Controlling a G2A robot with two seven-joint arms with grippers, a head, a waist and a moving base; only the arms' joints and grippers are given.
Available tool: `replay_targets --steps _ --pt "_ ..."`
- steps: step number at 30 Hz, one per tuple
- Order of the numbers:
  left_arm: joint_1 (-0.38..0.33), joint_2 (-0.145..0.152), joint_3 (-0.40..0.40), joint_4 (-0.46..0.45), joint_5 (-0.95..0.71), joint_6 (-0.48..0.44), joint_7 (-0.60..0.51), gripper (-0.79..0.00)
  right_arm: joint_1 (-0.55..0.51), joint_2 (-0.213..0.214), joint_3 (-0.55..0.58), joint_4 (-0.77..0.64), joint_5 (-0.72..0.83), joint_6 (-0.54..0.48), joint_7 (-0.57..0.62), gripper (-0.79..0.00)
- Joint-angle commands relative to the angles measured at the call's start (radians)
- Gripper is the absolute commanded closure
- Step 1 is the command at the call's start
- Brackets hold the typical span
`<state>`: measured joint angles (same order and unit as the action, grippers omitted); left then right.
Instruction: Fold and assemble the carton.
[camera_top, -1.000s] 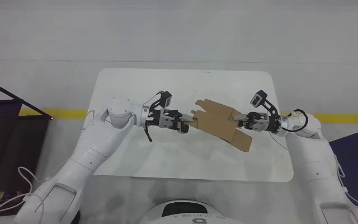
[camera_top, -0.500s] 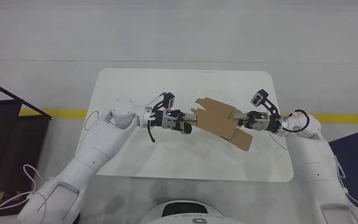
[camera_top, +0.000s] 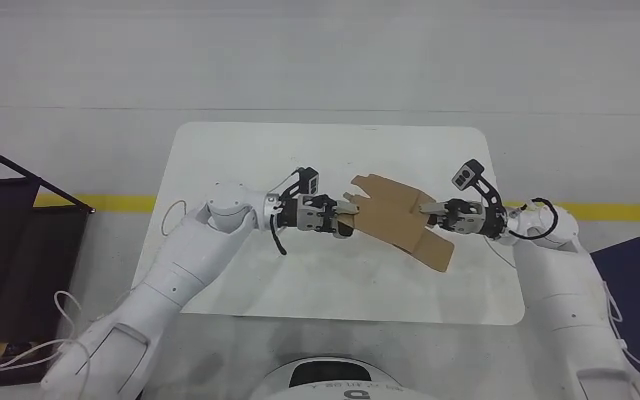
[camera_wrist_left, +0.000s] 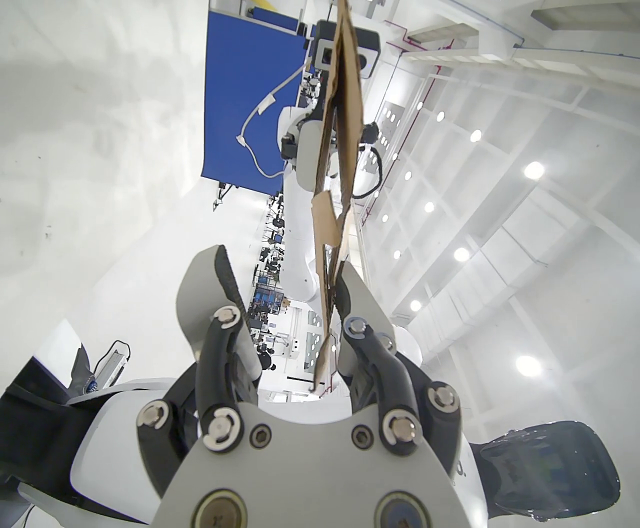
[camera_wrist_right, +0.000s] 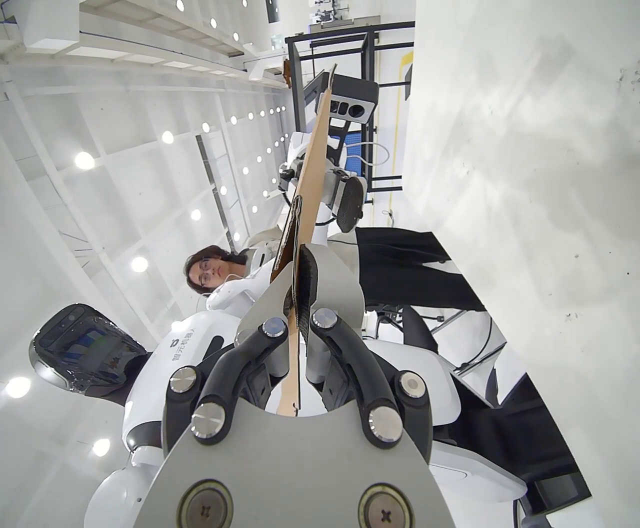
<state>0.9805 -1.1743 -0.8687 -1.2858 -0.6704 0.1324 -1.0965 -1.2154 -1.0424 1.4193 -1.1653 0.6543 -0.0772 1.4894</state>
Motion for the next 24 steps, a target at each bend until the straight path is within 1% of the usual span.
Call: replay_targets --steps 1,8,12,17,24 --pt "-0.002 -0.001 0.001 0.005 0.001 -0.002 -0.003 -0.339 0.001 0.001 0.001 0.004 0.005 -0.001 0.002 0.000" --pt "0.010 0.003 -0.017 0.018 0.010 -0.004 -0.012 -0.231 0.008 0.003 0.004 0.029 0.032 -0.009 0.005 0.000" --pt "0.025 0.008 -0.033 0.014 0.010 -0.003 -0.016 -0.203 0.013 0.004 0.004 0.042 0.044 -0.014 0.008 0.000" --pt "0.032 0.008 -0.038 0.003 0.008 0.004 -0.016 -0.215 0.018 0.005 0.001 0.048 0.050 -0.019 0.011 0.000" --pt "0.018 -0.003 -0.027 0.006 -0.024 -0.004 -0.021 -0.246 0.016 0.008 -0.003 0.041 0.051 -0.024 0.010 0.000"
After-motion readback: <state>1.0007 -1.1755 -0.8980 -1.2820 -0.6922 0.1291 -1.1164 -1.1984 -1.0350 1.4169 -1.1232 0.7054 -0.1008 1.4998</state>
